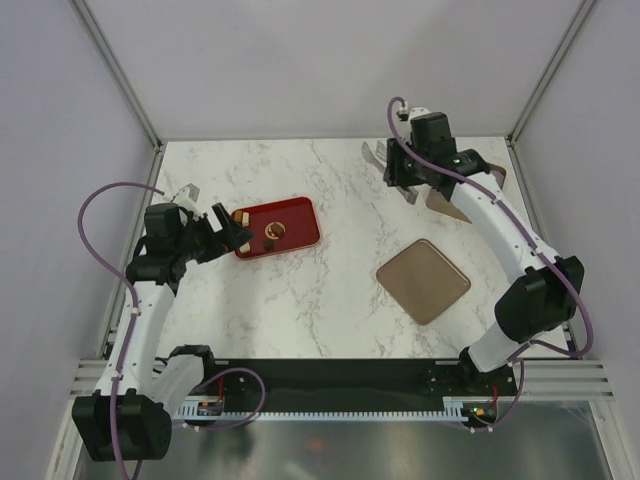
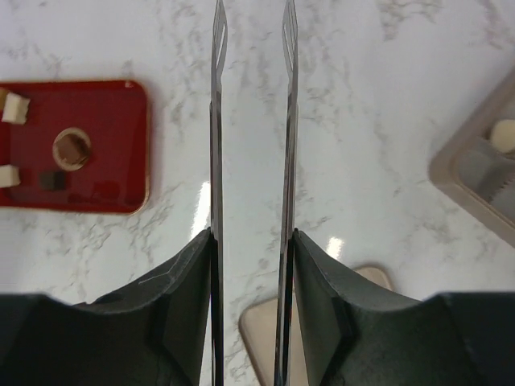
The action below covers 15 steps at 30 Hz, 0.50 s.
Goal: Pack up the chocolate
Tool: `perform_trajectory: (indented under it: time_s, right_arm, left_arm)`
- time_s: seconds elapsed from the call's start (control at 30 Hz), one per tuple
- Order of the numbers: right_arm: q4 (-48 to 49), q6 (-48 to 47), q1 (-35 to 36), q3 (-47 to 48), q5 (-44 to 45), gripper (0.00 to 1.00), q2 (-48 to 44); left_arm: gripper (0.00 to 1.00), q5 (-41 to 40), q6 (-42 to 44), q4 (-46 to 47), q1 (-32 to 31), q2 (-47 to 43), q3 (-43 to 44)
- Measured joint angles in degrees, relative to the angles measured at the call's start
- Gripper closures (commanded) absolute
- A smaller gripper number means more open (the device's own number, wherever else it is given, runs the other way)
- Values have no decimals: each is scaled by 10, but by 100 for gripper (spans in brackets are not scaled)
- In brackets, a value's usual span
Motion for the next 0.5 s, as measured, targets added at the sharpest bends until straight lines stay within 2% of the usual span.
perform_trajectory:
  time_s: [0.5]
  right_arm:
    - [23, -37, 238, 1, -14, 48, 85]
  left_arm:
    - [3, -9, 0, 4, -1, -35, -4]
